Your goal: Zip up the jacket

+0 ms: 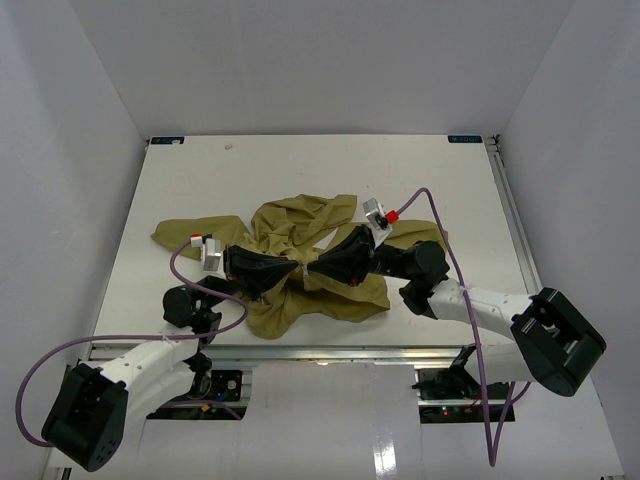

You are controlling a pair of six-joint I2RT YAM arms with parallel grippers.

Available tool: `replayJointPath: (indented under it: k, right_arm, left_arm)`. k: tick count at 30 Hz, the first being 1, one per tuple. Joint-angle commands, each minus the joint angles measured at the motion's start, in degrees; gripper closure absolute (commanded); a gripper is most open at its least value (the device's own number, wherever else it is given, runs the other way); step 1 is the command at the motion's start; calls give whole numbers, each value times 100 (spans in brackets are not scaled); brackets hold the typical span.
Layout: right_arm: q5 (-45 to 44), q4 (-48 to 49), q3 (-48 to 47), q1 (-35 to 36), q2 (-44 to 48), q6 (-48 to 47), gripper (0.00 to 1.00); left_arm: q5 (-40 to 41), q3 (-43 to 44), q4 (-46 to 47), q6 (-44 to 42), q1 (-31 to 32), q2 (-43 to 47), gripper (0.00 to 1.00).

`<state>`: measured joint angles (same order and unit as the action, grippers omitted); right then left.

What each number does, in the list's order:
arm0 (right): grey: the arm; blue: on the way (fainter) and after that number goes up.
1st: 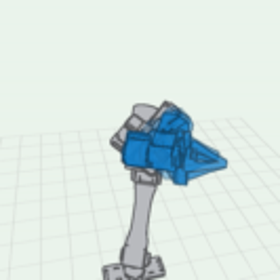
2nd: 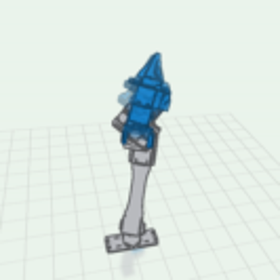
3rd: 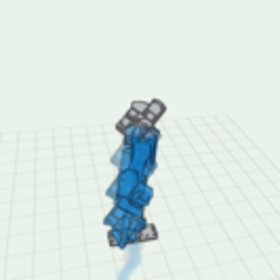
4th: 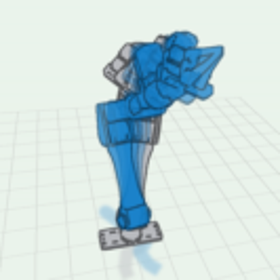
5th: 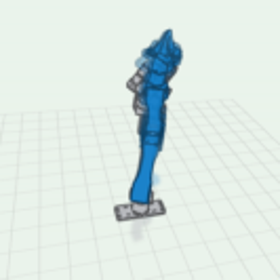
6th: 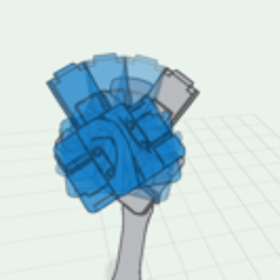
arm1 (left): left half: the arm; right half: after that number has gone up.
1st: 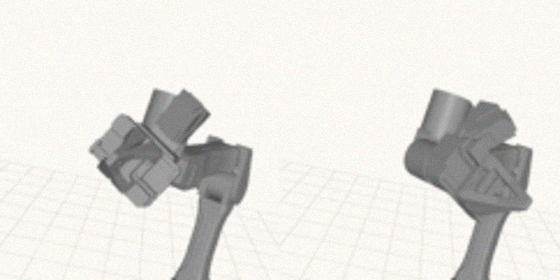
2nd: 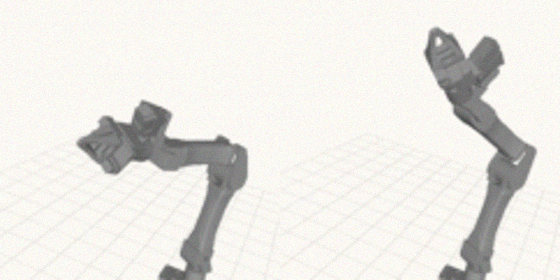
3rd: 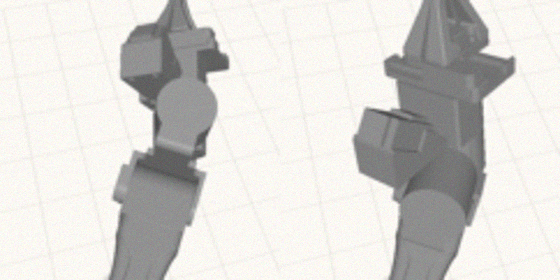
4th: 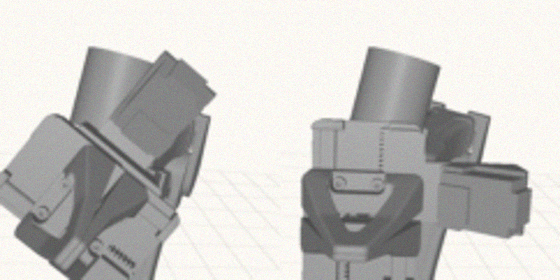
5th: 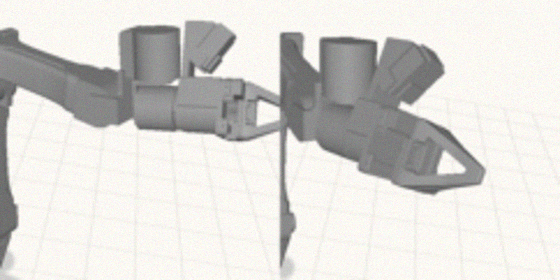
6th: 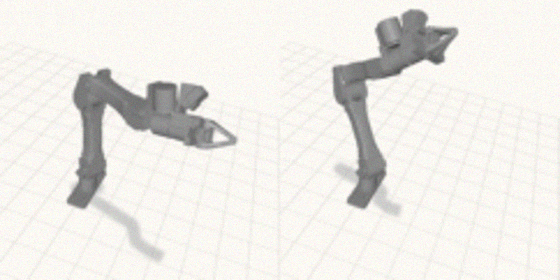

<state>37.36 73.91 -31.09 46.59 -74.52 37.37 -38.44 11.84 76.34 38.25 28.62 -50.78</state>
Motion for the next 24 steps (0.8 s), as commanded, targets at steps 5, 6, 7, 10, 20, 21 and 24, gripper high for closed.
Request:
replayJointPath:
  k: [5, 6, 7, 10, 20, 21, 24]
  right_arm:
    - [-143, 895, -176, 19, 191, -90, 92]
    - [-150, 889, -170, 25, 216, -122, 92]
    - [-150, 881, -169, 18, 234, -141, 92]
    - [-137, 840, -200, 17, 285, -182, 92]
    - [626, 1309, -138, 8, 179, 182, 92]
    - [662, 1381, -127, 8, 160, 230, 92]
    - [736, 1416, -116, 8, 141, 245, 92]
  left_arm:
    - [-185, -16, 2806, 143, 21, 95, 100]
    - [-198, -23, 2800, 156, 21, 95, 100]
    - [-207, -31, 2799, 165, 21, 95, 100]
    - [-239, -37, 2808, 197, 21, 95, 100]
    - [296, -41, 2808, 522, 21, 286, 100]
    - [332, -34, 2808, 541, 21, 311, 100]
    - [372, 1, 2808, 612, 21, 390, 100]
